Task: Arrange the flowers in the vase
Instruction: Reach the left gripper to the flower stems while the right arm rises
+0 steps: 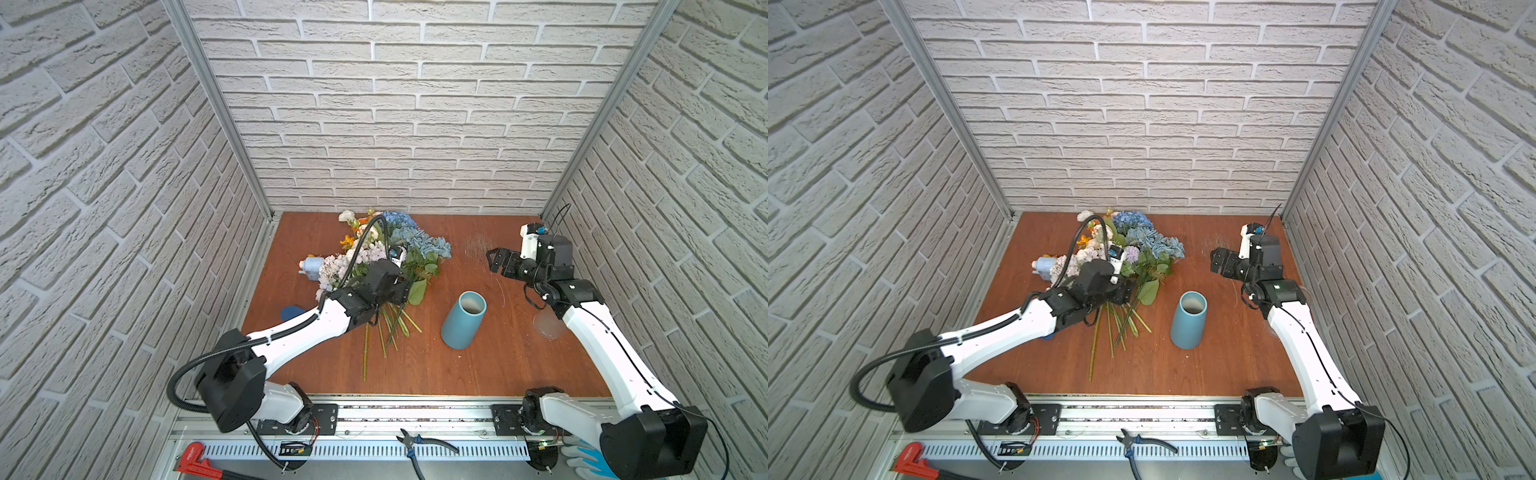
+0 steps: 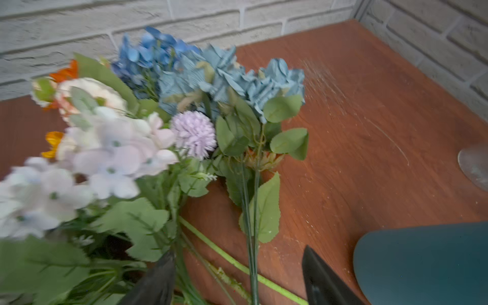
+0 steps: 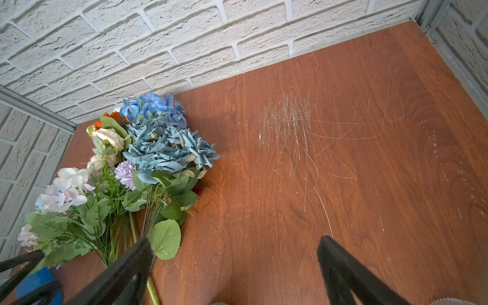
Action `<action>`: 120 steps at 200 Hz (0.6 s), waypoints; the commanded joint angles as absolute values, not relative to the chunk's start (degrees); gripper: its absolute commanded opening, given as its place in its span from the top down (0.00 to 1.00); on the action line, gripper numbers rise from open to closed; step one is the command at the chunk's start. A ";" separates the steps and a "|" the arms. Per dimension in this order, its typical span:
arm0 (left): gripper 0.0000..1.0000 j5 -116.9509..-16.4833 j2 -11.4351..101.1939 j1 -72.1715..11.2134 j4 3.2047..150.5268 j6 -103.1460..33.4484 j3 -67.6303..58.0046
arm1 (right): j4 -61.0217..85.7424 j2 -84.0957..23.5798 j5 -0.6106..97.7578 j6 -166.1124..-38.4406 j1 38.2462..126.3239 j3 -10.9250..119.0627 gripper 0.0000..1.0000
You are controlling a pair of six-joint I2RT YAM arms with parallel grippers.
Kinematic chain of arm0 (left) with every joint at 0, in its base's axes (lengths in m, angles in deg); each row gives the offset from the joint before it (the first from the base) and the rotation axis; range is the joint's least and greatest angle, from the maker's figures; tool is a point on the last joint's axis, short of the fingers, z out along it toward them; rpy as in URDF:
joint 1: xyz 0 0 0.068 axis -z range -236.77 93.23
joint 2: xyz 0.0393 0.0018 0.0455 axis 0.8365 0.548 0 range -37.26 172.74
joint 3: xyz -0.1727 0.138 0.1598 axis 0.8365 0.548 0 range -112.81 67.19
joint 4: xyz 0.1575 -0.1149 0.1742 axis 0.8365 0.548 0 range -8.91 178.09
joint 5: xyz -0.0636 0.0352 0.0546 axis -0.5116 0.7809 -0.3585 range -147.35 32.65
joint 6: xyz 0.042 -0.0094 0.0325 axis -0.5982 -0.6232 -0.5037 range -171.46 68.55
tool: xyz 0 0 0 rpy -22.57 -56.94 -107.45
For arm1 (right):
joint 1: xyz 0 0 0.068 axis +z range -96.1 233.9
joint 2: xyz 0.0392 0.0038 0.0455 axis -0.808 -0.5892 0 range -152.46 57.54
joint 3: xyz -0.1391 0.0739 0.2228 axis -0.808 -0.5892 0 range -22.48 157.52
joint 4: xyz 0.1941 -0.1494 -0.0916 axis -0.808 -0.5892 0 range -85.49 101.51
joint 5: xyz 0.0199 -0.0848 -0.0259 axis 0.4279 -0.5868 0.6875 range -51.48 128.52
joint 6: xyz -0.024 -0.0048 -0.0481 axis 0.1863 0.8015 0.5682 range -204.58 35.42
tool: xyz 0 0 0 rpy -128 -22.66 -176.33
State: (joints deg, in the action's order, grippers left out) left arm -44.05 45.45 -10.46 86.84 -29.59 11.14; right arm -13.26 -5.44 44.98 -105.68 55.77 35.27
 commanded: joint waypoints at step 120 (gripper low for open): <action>0.55 -46.36 66.85 -9.57 101.93 -25.42 -3.10 | -14.48 0.15 42.71 -104.35 55.70 31.57 0.01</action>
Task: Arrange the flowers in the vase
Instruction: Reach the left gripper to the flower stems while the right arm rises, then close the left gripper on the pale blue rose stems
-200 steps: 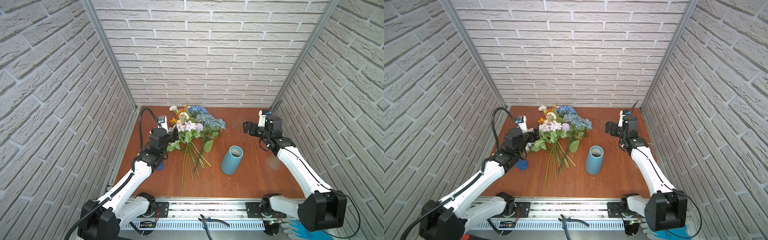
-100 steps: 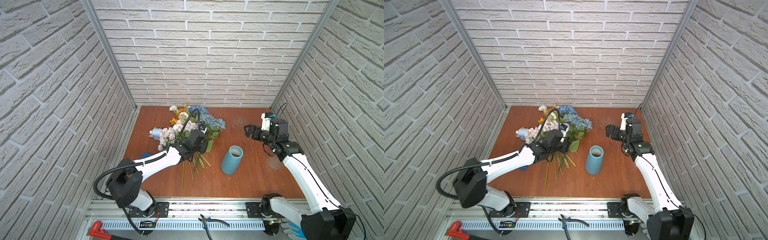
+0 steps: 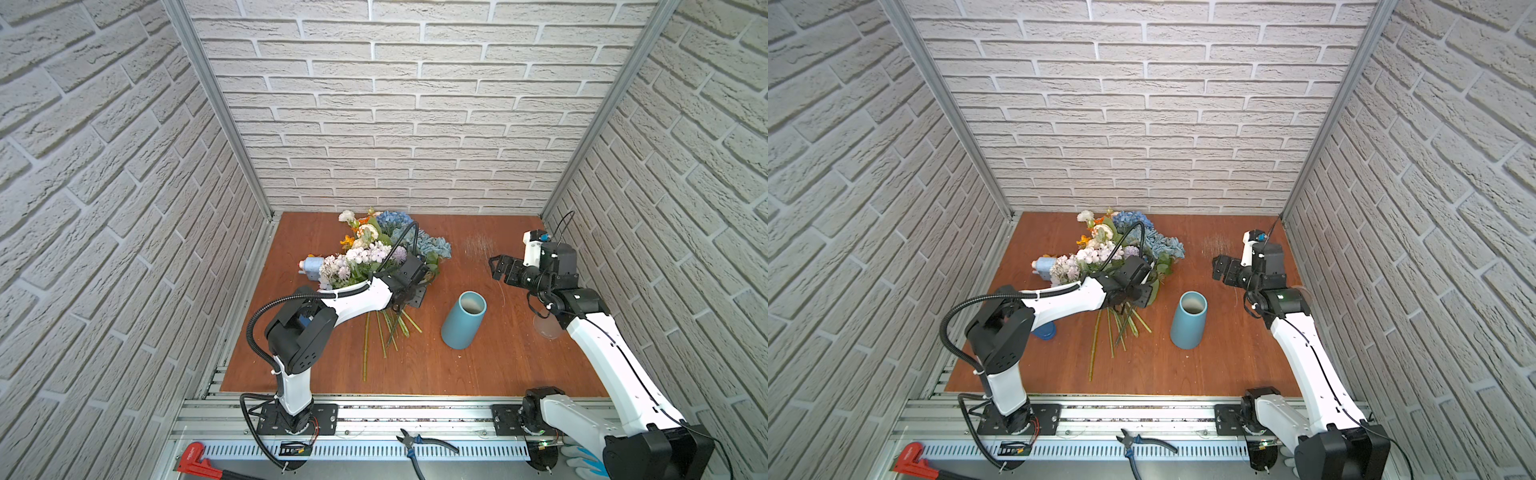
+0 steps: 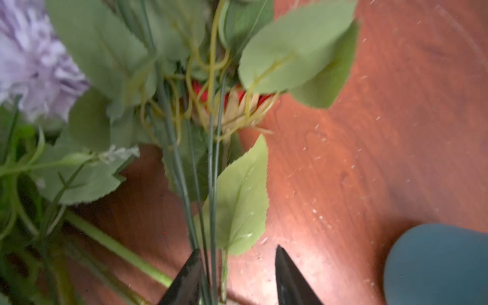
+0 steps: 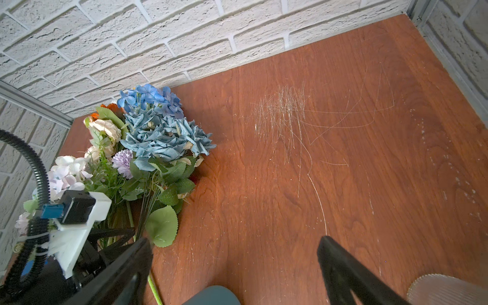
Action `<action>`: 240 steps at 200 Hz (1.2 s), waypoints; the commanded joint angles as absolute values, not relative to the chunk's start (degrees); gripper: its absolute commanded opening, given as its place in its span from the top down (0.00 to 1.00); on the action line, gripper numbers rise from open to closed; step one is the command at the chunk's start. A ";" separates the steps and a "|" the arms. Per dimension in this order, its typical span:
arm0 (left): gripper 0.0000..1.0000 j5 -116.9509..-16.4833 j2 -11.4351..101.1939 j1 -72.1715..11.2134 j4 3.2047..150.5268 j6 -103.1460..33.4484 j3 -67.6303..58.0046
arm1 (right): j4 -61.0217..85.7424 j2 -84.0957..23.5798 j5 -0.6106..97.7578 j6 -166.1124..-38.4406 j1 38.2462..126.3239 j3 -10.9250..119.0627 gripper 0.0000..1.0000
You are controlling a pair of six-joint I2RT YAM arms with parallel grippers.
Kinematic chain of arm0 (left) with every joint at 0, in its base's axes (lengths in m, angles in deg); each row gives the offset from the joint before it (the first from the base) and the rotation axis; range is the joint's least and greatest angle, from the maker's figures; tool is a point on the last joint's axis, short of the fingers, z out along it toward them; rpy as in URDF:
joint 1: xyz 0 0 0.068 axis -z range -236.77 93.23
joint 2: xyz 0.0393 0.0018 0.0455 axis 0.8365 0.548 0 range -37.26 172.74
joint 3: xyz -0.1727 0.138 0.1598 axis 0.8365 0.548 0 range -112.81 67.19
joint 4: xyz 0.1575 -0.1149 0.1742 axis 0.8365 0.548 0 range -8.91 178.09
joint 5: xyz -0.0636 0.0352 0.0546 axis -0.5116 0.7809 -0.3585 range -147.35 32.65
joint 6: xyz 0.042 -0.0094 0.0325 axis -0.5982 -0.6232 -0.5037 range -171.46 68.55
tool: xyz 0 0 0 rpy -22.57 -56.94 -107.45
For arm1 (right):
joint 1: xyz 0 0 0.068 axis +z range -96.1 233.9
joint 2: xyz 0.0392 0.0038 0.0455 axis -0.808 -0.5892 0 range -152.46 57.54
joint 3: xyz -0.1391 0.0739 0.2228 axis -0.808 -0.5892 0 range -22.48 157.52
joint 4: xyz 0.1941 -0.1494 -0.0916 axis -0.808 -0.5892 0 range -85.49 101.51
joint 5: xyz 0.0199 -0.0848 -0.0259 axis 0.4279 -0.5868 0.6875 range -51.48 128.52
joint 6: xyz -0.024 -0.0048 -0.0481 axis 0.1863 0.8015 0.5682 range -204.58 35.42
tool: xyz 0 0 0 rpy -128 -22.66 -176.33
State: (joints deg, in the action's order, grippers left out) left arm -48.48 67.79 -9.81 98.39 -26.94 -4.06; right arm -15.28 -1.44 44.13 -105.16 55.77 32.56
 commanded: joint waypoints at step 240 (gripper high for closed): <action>1.00 -43.85 66.60 -9.48 101.03 -25.97 -1.33 | -17.05 2.97 41.24 -103.52 55.75 33.33 0.01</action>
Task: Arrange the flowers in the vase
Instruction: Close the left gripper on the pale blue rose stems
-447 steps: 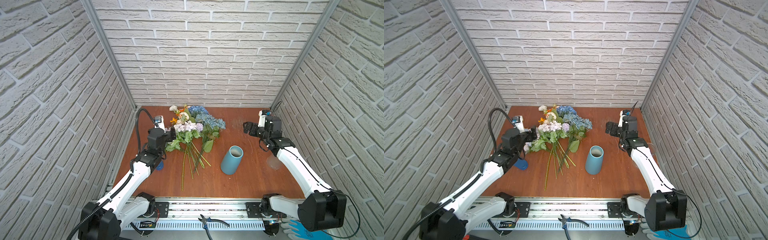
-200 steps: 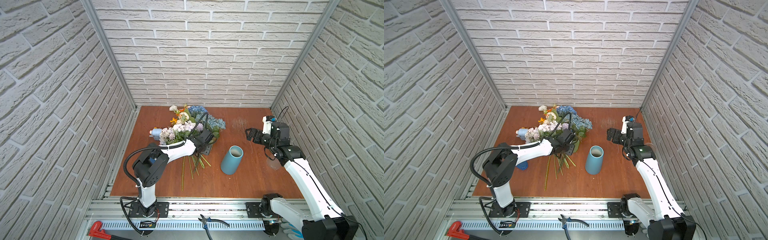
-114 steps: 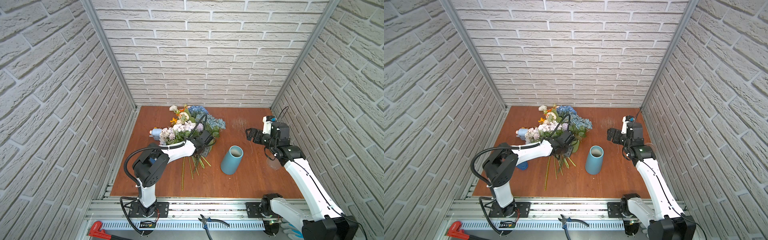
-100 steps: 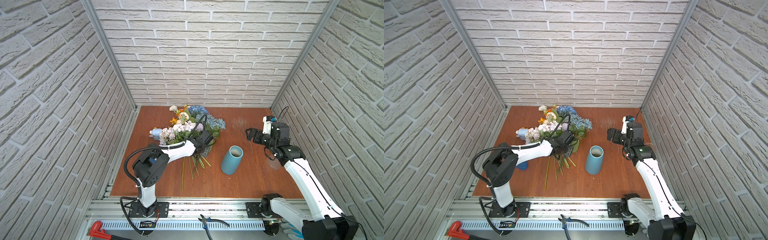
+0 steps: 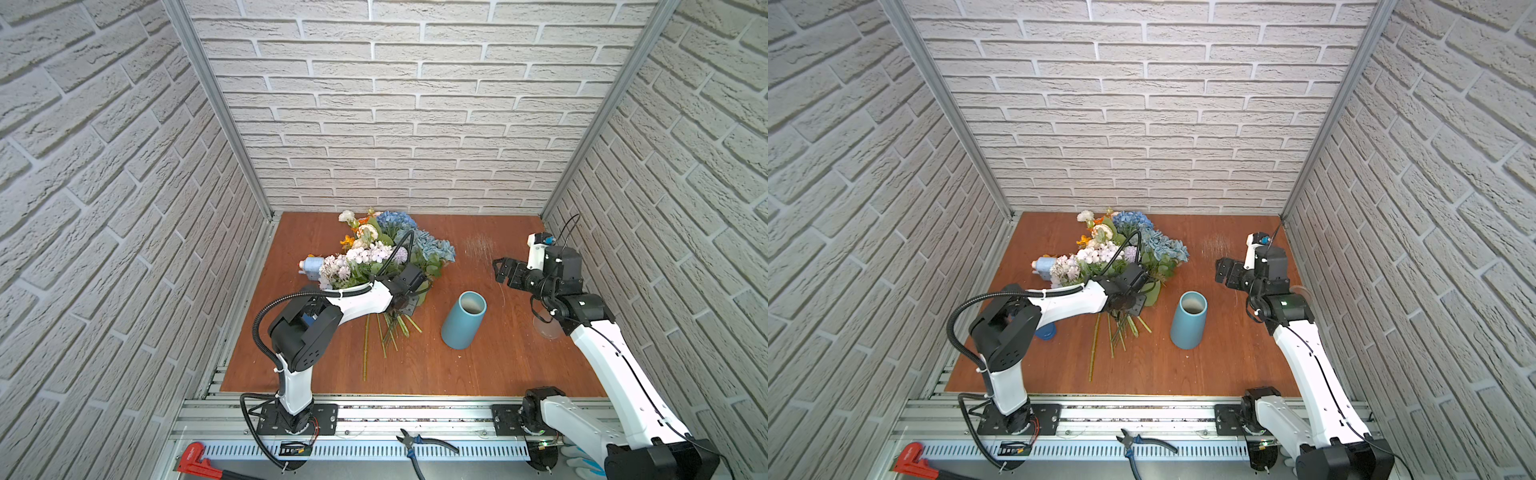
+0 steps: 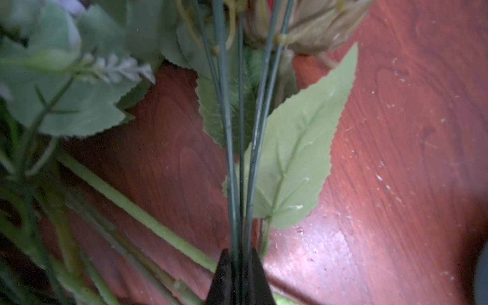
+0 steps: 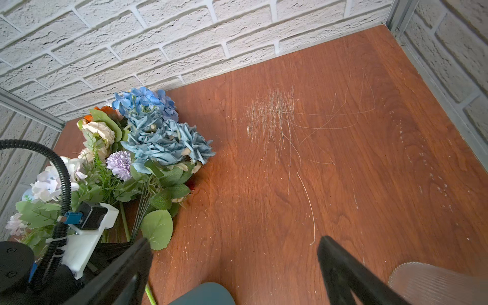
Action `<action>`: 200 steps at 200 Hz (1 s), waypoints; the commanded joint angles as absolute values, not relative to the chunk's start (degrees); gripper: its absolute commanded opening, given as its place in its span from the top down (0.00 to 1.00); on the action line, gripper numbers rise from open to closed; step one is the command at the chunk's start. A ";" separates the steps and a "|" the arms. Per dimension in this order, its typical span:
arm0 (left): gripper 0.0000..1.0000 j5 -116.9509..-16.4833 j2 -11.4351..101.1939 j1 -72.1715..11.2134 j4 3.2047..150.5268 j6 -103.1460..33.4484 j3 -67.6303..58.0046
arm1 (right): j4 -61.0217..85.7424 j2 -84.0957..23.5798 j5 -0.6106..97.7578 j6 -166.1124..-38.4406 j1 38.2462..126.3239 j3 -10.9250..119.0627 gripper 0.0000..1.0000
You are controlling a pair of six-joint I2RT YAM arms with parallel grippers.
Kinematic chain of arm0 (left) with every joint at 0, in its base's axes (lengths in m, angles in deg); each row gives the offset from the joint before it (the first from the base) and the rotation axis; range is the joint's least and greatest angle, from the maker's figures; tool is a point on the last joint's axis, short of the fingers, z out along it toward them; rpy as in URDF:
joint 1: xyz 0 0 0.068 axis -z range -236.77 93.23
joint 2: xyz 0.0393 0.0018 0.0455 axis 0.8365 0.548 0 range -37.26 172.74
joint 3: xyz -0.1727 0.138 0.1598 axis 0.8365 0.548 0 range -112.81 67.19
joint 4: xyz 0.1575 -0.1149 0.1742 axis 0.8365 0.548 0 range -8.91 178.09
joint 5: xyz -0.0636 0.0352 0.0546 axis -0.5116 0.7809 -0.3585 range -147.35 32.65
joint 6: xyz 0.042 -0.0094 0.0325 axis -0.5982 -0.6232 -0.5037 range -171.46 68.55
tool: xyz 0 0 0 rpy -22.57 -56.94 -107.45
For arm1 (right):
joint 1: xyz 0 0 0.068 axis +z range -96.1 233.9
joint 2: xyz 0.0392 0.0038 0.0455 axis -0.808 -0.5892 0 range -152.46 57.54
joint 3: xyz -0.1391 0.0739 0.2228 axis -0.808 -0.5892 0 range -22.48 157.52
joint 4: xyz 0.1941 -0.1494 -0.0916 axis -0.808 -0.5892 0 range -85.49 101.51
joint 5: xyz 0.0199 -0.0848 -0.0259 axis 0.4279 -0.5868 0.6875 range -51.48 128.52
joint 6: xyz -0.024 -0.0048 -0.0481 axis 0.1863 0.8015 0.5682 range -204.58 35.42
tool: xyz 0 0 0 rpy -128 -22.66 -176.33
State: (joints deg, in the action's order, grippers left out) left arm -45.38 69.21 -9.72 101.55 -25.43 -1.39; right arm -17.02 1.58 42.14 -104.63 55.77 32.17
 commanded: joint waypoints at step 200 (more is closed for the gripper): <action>1.00 -70.79 40.97 -17.48 53.33 -28.64 5.27 | 9.08 0.59 72.61 -116.53 62.06 38.45 0.25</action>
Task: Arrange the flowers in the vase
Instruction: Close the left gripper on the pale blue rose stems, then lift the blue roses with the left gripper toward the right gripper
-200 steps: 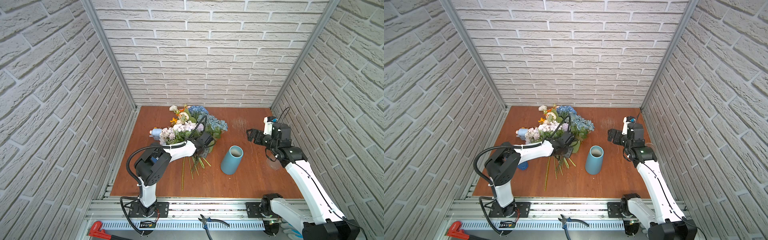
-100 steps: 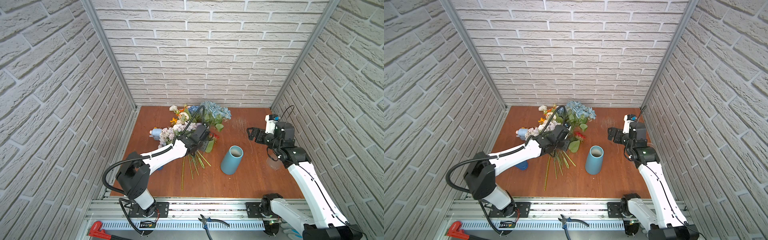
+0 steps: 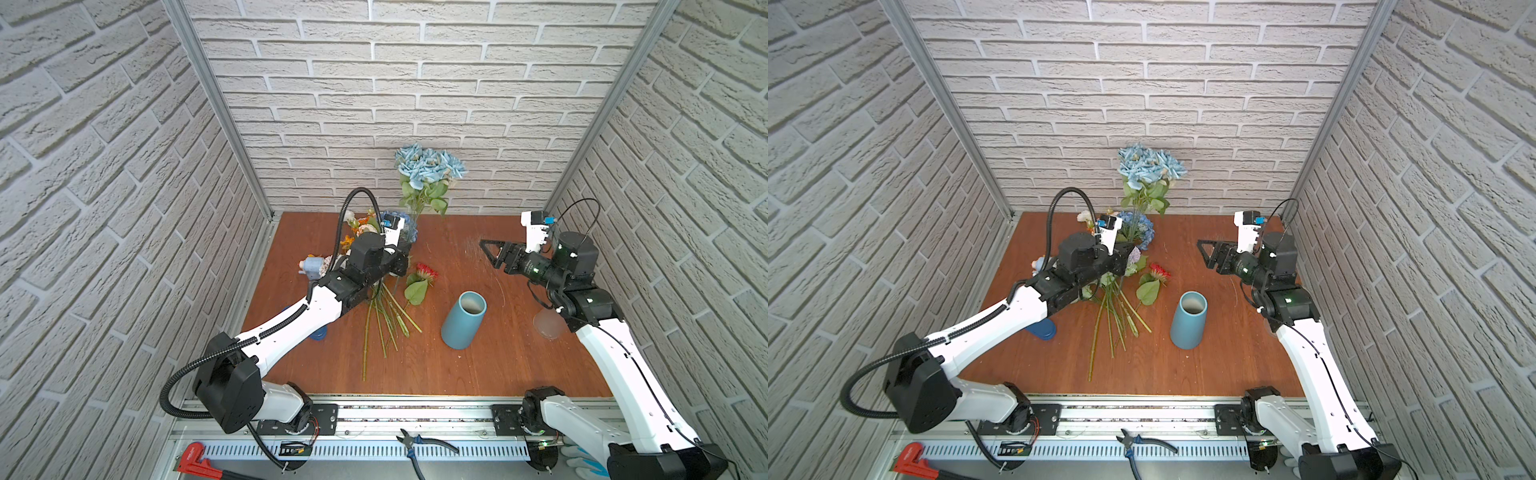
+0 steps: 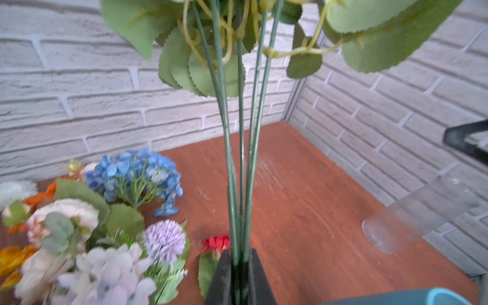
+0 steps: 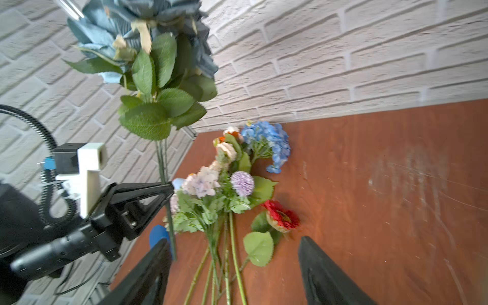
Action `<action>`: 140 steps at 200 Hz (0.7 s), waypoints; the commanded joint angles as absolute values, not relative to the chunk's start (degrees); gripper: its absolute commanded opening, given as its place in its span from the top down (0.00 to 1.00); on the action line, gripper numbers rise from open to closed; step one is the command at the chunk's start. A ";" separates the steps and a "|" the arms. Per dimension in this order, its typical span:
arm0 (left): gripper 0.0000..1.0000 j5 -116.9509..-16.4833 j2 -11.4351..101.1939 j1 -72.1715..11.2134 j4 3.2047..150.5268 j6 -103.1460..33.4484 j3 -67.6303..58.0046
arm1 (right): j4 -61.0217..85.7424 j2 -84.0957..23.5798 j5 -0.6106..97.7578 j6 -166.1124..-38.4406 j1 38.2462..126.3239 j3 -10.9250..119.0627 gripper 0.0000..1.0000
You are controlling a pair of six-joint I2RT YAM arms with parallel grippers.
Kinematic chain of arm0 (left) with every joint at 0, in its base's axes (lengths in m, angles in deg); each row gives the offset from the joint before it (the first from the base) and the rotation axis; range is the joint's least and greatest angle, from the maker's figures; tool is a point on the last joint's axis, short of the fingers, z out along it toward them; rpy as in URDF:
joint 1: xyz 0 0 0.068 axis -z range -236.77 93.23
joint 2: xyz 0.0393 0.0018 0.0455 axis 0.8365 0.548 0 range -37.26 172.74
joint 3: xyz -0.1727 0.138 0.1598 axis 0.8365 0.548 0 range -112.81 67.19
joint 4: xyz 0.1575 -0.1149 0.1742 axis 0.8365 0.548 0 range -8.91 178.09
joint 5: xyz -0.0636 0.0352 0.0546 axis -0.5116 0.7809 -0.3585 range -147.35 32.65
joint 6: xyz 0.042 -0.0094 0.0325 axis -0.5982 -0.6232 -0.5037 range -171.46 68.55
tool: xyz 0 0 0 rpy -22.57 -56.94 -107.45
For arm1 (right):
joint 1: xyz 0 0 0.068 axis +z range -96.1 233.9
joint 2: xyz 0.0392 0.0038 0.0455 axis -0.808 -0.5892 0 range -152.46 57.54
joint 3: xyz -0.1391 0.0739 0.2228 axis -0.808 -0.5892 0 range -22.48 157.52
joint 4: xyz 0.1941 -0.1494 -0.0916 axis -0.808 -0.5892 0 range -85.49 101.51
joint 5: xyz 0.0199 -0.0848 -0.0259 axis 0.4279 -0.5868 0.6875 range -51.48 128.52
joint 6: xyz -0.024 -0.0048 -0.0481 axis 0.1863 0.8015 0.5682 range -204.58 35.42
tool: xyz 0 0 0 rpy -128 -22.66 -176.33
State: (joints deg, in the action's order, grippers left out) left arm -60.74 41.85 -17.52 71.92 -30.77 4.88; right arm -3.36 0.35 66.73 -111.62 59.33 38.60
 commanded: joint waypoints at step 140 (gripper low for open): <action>1.00 -78.71 43.26 -12.91 45.40 -22.26 6.15 | 28.15 -9.56 71.19 -115.39 72.69 38.82 0.44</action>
State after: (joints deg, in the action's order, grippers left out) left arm -78.03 44.56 -12.91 50.41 -21.81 5.17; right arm 24.31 -9.18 71.36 -116.72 71.84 37.94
